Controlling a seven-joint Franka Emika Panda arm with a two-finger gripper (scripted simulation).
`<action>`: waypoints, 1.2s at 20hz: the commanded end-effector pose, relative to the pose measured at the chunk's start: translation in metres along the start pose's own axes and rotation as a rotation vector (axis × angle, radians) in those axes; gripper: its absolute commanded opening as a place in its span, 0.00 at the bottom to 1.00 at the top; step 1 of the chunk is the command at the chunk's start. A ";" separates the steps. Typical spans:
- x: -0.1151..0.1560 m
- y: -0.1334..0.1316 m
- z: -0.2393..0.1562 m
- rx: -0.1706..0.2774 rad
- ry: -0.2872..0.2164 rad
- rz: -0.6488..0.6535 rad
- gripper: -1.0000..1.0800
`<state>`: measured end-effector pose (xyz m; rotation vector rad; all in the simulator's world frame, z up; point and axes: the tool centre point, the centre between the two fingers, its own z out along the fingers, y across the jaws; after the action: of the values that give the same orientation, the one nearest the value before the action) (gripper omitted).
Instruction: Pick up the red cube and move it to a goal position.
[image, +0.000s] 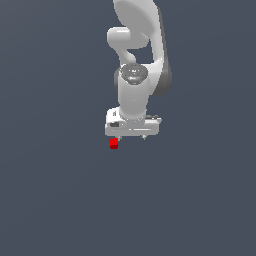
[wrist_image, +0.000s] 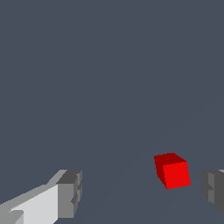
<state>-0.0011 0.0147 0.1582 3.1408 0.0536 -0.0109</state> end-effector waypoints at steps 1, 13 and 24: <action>0.000 0.000 0.000 0.000 0.000 0.000 0.96; -0.018 0.021 0.035 0.000 0.002 -0.044 0.96; -0.051 0.069 0.110 0.000 0.006 -0.140 0.96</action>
<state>-0.0468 -0.0496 0.0573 3.1314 0.2531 -0.0046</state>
